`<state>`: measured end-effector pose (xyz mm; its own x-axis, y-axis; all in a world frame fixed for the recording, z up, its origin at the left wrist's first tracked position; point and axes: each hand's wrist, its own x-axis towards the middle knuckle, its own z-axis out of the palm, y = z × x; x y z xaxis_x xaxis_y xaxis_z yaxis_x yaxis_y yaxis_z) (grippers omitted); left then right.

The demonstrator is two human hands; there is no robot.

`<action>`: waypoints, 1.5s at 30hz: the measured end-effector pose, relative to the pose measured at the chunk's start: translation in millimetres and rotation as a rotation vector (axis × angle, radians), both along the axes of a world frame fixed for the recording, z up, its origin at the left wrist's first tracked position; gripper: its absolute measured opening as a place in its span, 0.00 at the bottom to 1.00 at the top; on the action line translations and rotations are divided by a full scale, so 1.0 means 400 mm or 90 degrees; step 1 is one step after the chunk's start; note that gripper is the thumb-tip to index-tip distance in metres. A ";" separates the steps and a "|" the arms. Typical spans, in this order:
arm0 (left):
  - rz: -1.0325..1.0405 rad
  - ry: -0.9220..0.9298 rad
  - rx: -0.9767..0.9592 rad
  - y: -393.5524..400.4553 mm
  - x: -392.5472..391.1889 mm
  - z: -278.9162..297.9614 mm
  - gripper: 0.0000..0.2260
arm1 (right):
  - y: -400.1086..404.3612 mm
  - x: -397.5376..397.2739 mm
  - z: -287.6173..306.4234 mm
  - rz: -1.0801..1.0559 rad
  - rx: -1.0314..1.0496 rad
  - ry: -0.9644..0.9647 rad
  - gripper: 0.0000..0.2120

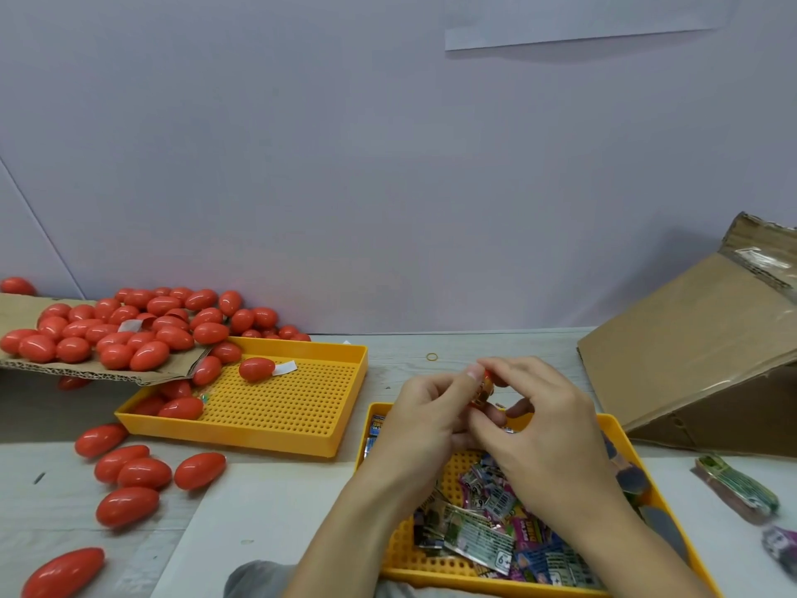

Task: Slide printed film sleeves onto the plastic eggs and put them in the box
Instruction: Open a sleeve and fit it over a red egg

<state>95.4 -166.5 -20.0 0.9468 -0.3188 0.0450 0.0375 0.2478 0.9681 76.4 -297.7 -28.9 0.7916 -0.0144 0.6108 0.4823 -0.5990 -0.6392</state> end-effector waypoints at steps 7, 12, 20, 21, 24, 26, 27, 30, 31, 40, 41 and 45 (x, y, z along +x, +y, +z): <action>-0.014 -0.006 0.035 0.010 -0.001 -0.007 0.14 | -0.002 -0.001 0.007 0.052 -0.003 0.044 0.14; -0.010 -0.021 0.066 0.009 0.000 -0.010 0.12 | -0.003 -0.001 0.003 0.037 -0.003 0.043 0.15; -0.031 0.008 0.033 0.012 0.000 -0.008 0.11 | 0.000 -0.006 0.007 0.060 0.031 0.041 0.19; -0.031 0.015 0.023 0.012 0.002 -0.009 0.11 | 0.001 -0.006 0.006 0.063 0.039 0.041 0.19; -0.032 0.031 -0.010 0.016 0.006 -0.011 0.13 | 0.001 -0.003 -0.001 0.077 0.072 0.051 0.20; -0.033 0.035 -0.022 0.018 0.008 -0.012 0.14 | -0.001 0.001 -0.005 0.078 0.103 0.073 0.21; -0.027 0.040 -0.023 0.017 0.009 -0.011 0.15 | -0.003 0.003 -0.007 0.081 0.130 0.087 0.21; -0.010 0.056 -0.024 0.013 0.011 -0.009 0.14 | -0.009 0.007 -0.010 0.098 0.193 0.107 0.19; -0.018 0.068 -0.040 0.012 0.010 -0.007 0.14 | -0.010 0.008 -0.009 0.109 0.214 0.116 0.18; -0.011 0.075 -0.056 0.011 0.011 -0.005 0.15 | -0.016 0.013 -0.012 0.184 0.318 0.153 0.20; 0.019 0.059 -0.045 0.012 0.014 -0.006 0.15 | -0.017 0.014 -0.013 0.175 0.316 0.152 0.21; 0.112 -0.018 -0.013 0.016 0.019 -0.015 0.18 | -0.019 0.013 -0.014 0.154 0.285 0.136 0.20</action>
